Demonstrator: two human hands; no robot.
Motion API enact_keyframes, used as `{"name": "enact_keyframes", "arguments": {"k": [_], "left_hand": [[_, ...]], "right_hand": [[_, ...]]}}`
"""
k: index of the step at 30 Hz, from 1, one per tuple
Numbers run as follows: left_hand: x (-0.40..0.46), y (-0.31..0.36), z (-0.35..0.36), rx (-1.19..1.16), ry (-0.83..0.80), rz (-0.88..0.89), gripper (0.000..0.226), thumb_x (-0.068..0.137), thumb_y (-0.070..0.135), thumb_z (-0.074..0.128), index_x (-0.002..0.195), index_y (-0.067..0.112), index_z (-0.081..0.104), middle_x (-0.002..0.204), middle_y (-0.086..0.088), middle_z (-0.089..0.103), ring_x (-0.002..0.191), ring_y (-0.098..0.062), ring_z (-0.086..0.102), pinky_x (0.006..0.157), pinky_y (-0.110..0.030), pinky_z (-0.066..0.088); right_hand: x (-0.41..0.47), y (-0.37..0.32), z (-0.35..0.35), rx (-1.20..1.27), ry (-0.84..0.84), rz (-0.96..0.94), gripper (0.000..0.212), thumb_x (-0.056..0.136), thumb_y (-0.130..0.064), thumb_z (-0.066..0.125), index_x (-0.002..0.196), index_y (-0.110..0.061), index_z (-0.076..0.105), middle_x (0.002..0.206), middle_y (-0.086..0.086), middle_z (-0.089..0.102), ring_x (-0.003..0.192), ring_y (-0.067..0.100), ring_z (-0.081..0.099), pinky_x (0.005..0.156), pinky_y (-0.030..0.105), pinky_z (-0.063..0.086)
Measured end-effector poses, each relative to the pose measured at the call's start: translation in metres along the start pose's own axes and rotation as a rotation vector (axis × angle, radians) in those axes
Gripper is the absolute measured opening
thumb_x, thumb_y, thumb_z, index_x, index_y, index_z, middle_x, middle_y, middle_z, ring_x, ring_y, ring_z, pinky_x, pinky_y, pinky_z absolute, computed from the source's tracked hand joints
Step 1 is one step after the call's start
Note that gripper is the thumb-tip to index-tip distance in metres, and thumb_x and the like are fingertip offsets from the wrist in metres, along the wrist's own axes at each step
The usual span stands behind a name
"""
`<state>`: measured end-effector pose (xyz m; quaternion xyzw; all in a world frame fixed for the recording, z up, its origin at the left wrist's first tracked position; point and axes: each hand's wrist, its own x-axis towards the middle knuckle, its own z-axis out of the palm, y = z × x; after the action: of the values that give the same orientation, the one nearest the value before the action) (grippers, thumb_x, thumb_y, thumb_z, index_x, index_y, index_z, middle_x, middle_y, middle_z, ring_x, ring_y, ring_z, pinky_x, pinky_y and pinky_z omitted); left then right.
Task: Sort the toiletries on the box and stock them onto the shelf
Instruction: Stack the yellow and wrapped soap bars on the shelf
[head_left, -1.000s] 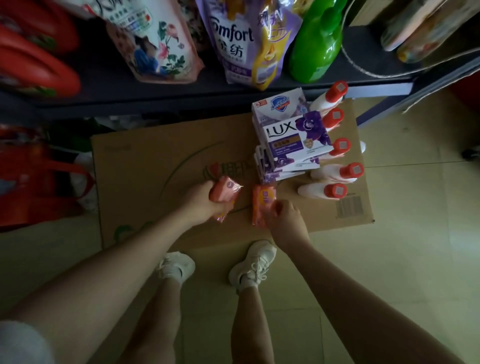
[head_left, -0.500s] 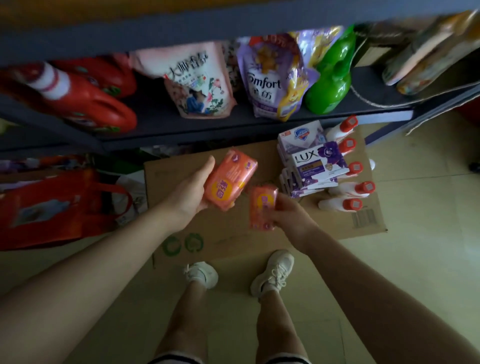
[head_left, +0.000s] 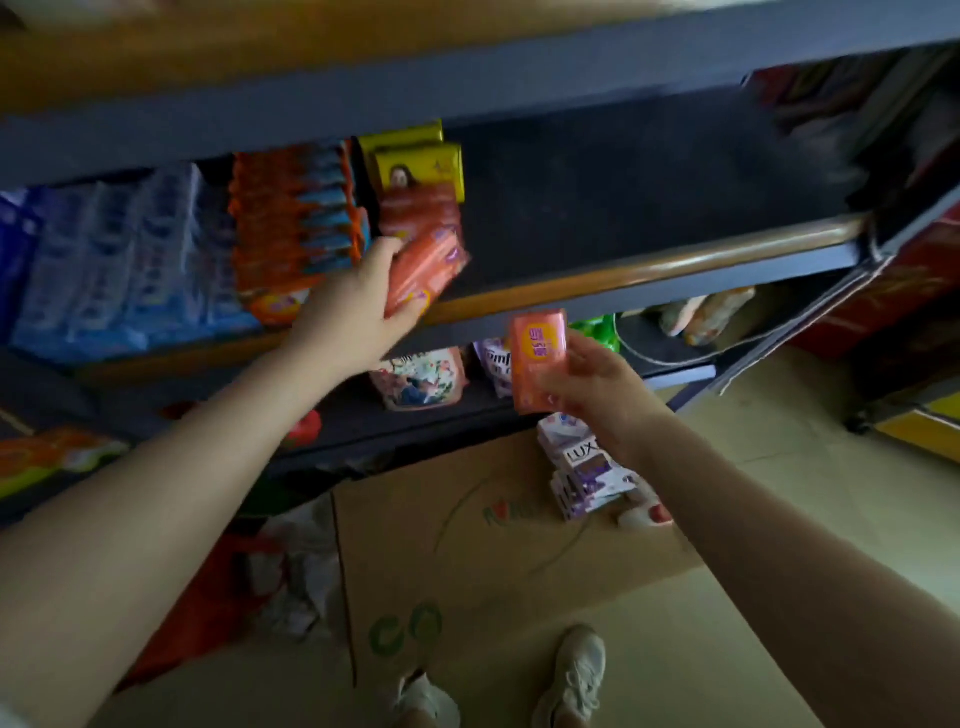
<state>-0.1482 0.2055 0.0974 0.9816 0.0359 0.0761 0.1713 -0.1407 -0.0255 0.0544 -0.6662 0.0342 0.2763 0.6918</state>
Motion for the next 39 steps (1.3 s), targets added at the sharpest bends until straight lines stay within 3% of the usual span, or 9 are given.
{"name": "enact_keyframes", "arguments": {"k": [3, 9, 13, 19, 23, 27, 33, 36, 39], "left_hand": [[0.030, -0.005, -0.008, 0.258, -0.039, 0.049, 0.053, 0.090, 0.028, 0.057, 0.135, 0.009, 0.036, 0.110, -0.028, 0.060, 0.093, -0.045, 0.059, 0.072, -0.044, 0.046], [0.065, -0.002, 0.019, 0.363, -0.191, 0.043, 0.044, 0.090, 0.028, 0.057, 0.125, 0.008, 0.039, 0.111, -0.022, 0.061, 0.100, -0.040, 0.058, 0.081, -0.042, 0.045], [0.074, -0.008, 0.039, 0.466, -0.092, 0.061, 0.039, 0.090, 0.029, 0.057, 0.118, 0.004, 0.046, 0.117, -0.020, 0.058, 0.112, -0.036, 0.050, 0.098, -0.043, 0.033], [0.082, -0.018, 0.047, 0.511, -0.040, 0.008, 0.042, 0.088, 0.032, 0.058, 0.118, 0.003, 0.051, 0.121, -0.017, 0.053, 0.117, -0.034, 0.041, 0.097, -0.043, 0.028], [0.070, -0.022, 0.043, 0.320, 0.035, 0.036, 0.040, 0.090, 0.029, 0.055, 0.124, 0.009, 0.050, 0.126, -0.012, 0.053, 0.120, -0.033, 0.041, 0.095, -0.044, 0.030], [0.034, -0.031, 0.030, 0.087, 0.239, 0.158, 0.033, 0.084, 0.018, 0.055, 0.114, 0.005, 0.058, 0.116, -0.014, 0.059, 0.108, -0.037, 0.050, 0.085, -0.045, 0.040], [-0.006, -0.051, 0.025, 0.074, 0.111, 0.295, 0.037, 0.086, 0.025, 0.042, 0.114, 0.006, 0.058, 0.113, -0.010, 0.058, 0.107, -0.023, 0.043, 0.086, -0.041, 0.044], [-0.012, -0.059, 0.024, 0.059, 0.086, 0.294, 0.036, 0.086, 0.024, 0.043, 0.113, 0.006, 0.058, 0.113, -0.010, 0.058, 0.104, -0.024, 0.044, 0.085, -0.041, 0.044], [-0.017, -0.062, 0.022, 0.034, 0.066, 0.297, 0.035, 0.086, 0.024, 0.043, 0.111, 0.006, 0.060, 0.111, -0.010, 0.058, 0.102, -0.027, 0.048, 0.084, -0.041, 0.044]], "right_hand": [[0.008, -0.023, 0.006, -0.224, 0.110, -0.124, 0.038, 0.079, 0.007, 0.062, 0.114, -0.009, 0.062, 0.098, 0.015, 0.066, 0.084, 0.022, 0.060, 0.081, 0.041, 0.054], [0.038, -0.054, 0.009, -0.550, 0.206, -0.327, 0.047, 0.078, -0.012, 0.067, 0.122, -0.024, 0.059, 0.098, 0.001, 0.069, 0.081, 0.020, 0.067, 0.076, 0.042, 0.057], [0.059, -0.064, 0.003, -0.763, 0.281, -0.442, 0.044, 0.082, -0.021, 0.067, 0.125, -0.020, 0.054, 0.109, 0.005, 0.067, 0.096, 0.023, 0.062, 0.081, 0.034, 0.049], [0.090, -0.058, 0.001, -1.246, 0.328, -0.641, 0.042, 0.087, -0.014, 0.059, 0.128, -0.015, 0.050, 0.120, 0.012, 0.060, 0.105, 0.038, 0.048, 0.086, 0.041, 0.039], [0.110, -0.053, 0.017, -1.211, 0.159, -0.583, 0.048, 0.088, -0.013, 0.059, 0.134, -0.023, 0.049, 0.129, 0.009, 0.055, 0.118, 0.036, 0.044, 0.097, 0.044, 0.040], [0.131, -0.050, 0.035, -1.146, 0.057, -0.534, 0.051, 0.085, -0.008, 0.061, 0.133, -0.024, 0.052, 0.128, 0.011, 0.055, 0.117, 0.033, 0.050, 0.093, 0.041, 0.046], [0.138, -0.045, 0.058, -1.032, 0.134, -0.471, 0.054, 0.077, -0.020, 0.071, 0.123, -0.005, 0.048, 0.125, 0.018, 0.044, 0.104, 0.030, 0.051, 0.081, 0.027, 0.038], [0.132, -0.043, 0.064, -1.038, 0.131, -0.522, 0.058, 0.078, -0.024, 0.072, 0.124, -0.003, 0.044, 0.126, 0.019, 0.039, 0.103, 0.035, 0.051, 0.083, 0.034, 0.041], [0.125, -0.040, 0.066, -1.109, 0.083, -0.559, 0.040, 0.085, -0.019, 0.063, 0.120, -0.002, 0.053, 0.122, 0.021, 0.043, 0.104, 0.037, 0.052, 0.089, 0.036, 0.044]]}}
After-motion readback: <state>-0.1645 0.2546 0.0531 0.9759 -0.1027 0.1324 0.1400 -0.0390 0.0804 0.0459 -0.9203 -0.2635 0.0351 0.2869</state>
